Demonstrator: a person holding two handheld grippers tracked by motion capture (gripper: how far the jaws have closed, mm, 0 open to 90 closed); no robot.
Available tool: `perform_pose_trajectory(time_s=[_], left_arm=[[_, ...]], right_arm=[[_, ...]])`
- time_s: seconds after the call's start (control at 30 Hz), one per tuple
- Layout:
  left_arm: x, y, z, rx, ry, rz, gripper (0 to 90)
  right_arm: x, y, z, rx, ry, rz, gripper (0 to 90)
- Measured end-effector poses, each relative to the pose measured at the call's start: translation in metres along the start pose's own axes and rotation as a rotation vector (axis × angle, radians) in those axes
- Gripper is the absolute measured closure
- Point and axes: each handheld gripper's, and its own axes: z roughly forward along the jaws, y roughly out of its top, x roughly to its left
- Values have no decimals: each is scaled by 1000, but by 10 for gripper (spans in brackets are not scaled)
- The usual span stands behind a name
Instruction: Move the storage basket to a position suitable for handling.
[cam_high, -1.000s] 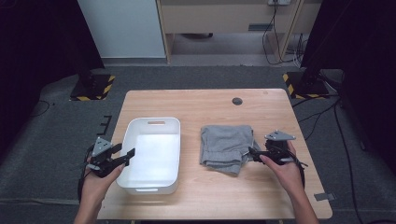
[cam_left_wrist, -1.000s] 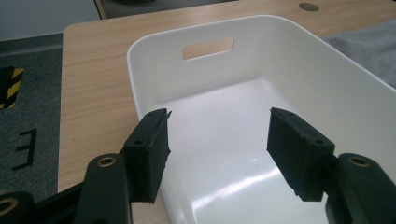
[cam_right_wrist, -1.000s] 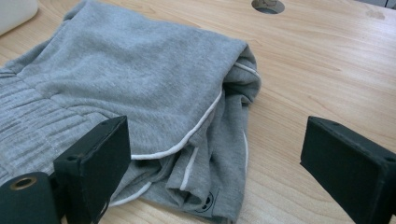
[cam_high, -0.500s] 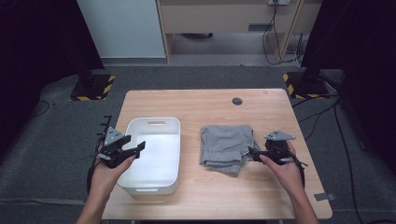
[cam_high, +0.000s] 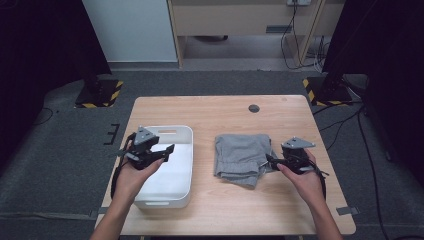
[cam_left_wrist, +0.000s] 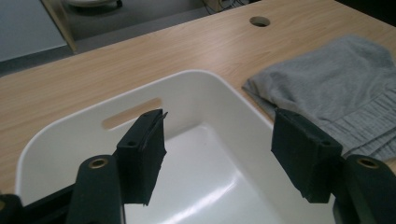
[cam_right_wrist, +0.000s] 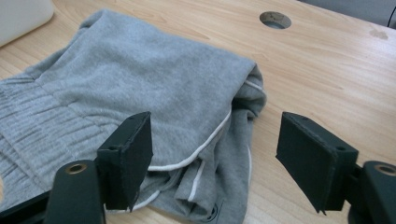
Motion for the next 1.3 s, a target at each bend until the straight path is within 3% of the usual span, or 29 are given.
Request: perform_pose_trajectory(time_s=[0.17,0.3,0.6,0.73,0.97,1.13,1.3], left_arm=[[-21,21,18,6,-17,31,308],[-40,36,35,11,-54,32,296],[-79,54,67,32,-110,50,290],[-89,56,80,51,-110,57,287],[-108,53,109,72,-120,34,260],[-119,52,117,67,-127,27,249],[-132,50,126,52,-143,-3,241]], right_arm=[[-6,10,1,20,0,-13,280],[-10,22,2,55,-11,-48,317],[-17,47,11,81,-1,-54,359],[-20,52,20,102,2,-50,376],[-28,57,45,145,6,-39,361],[-29,58,55,156,25,-24,337],[-29,55,69,184,13,-22,311]])
